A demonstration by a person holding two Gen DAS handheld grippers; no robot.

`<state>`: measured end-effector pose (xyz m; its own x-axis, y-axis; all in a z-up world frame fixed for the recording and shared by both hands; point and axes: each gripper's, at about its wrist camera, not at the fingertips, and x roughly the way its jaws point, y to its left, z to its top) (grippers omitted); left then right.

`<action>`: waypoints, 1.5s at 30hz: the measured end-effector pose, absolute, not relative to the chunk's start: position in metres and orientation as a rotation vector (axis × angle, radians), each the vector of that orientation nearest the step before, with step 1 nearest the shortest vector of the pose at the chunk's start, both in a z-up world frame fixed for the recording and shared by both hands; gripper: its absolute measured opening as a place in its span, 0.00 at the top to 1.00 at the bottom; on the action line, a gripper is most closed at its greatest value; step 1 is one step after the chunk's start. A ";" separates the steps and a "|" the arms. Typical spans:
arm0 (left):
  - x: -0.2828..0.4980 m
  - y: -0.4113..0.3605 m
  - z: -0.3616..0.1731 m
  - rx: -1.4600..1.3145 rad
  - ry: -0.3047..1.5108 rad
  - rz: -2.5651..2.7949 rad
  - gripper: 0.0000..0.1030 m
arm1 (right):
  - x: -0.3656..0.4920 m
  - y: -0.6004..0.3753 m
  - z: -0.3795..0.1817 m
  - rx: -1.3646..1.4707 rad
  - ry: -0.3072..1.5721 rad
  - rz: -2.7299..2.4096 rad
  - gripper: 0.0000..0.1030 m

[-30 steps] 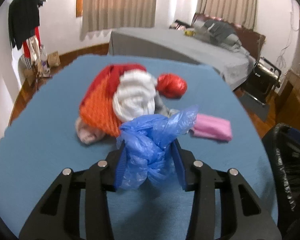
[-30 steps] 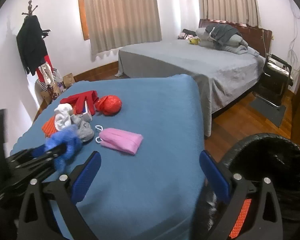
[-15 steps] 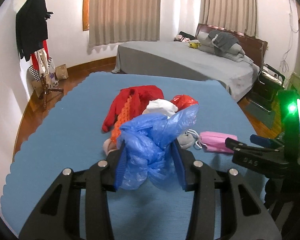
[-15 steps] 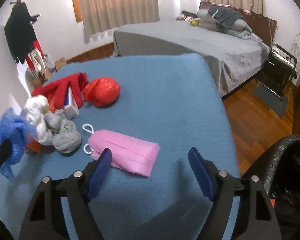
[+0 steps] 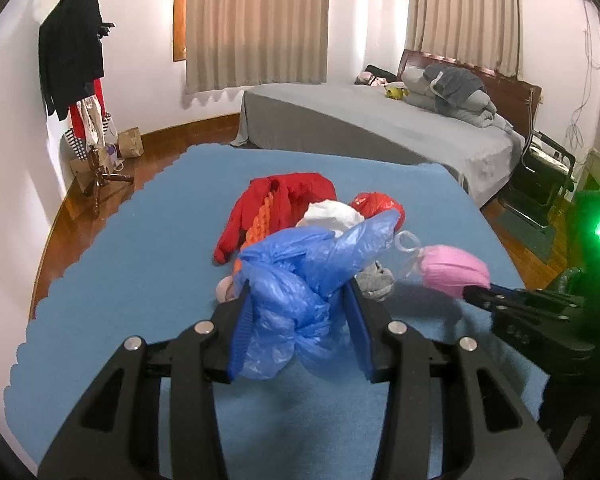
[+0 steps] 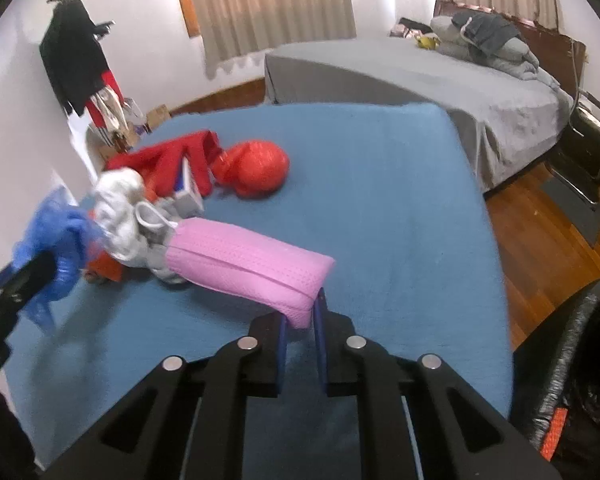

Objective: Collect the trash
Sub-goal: 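Grasp the blue plastic bag with the left tool while the right tool grasps the pink pouch, then carry the blue bag and pink pouch over the bin and release both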

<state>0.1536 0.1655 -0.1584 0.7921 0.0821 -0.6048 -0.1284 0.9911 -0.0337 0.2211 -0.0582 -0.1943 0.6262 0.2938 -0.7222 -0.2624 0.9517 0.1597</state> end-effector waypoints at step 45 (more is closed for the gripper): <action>0.111 -0.068 -0.121 0.056 0.583 -0.415 0.60 | 0.059 -0.313 -0.135 0.241 0.772 -0.172 0.88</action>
<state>0.1113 -0.0684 -0.1207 0.7547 -0.3645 -0.5456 0.3956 0.9161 -0.0649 0.0586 -0.3127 -0.1353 0.7049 -0.0649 -0.7063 0.2405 0.9587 0.1519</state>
